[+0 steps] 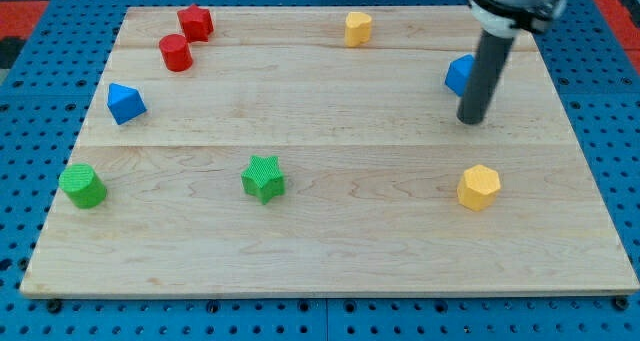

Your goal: Move the blue triangle to center

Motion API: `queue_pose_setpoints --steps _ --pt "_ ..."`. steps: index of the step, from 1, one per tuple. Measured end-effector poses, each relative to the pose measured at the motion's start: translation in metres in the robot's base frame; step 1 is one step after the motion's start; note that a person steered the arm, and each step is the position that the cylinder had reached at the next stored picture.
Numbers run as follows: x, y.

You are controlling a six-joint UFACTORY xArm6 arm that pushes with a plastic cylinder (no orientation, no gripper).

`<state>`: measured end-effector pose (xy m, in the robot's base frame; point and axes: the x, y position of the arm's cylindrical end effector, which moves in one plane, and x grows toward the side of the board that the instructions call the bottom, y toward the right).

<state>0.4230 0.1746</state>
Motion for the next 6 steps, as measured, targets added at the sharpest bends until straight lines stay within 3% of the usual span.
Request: queue_pose_setpoints --steps 1,2,3,4,5,6 --pt "0.018 -0.124" --pt "0.043 -0.289" --pt "0.043 -0.419" --pt "0.011 -0.456" --pt "-0.041 -0.437" --pt "-0.048 -0.421"
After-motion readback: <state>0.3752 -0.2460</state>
